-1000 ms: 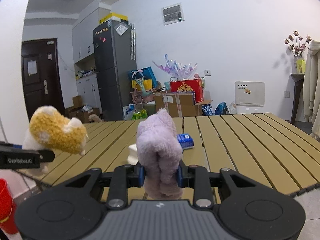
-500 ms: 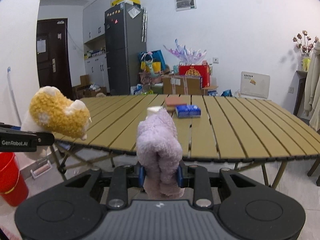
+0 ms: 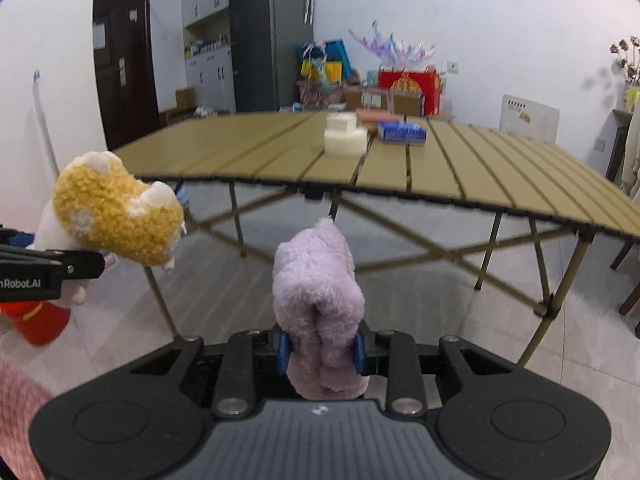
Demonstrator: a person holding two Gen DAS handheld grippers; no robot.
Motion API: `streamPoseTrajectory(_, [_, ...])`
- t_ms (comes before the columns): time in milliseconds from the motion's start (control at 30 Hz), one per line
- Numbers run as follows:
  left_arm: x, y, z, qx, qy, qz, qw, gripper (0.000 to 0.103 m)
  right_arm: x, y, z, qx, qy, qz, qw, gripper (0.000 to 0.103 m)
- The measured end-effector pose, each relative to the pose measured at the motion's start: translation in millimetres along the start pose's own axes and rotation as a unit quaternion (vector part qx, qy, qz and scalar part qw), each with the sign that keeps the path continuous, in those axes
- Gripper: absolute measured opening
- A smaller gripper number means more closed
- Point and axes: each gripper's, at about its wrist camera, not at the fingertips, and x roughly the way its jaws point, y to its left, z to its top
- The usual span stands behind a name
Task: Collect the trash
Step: 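Lift both plush toys off the table and carry them over the black bin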
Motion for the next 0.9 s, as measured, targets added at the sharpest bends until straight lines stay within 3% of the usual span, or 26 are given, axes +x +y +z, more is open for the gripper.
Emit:
streamPoseTrajectory(400, [27.3,-6.5,-68.4,0.004,0.094,-0.014,0.9955,0.052,14.5,17.6,-55.9,0.001,0.092,0.010,0.996,0.028])
streamPoseTrajectory(567, [41.1,-8.7,-86.8,0.001,0.127,-0.019,0.9917,0.045,20.1,24.9,-69.8,-0.005,0.122,0.008,0.993,0.028])
streamPoseTrajectory(900, [49.4,-0.8,-94.0,-0.019,0.141,-0.043,0.9888,0.039,36.4,27.7,-84.8,0.001,0.162,0.010,0.987,0.028])
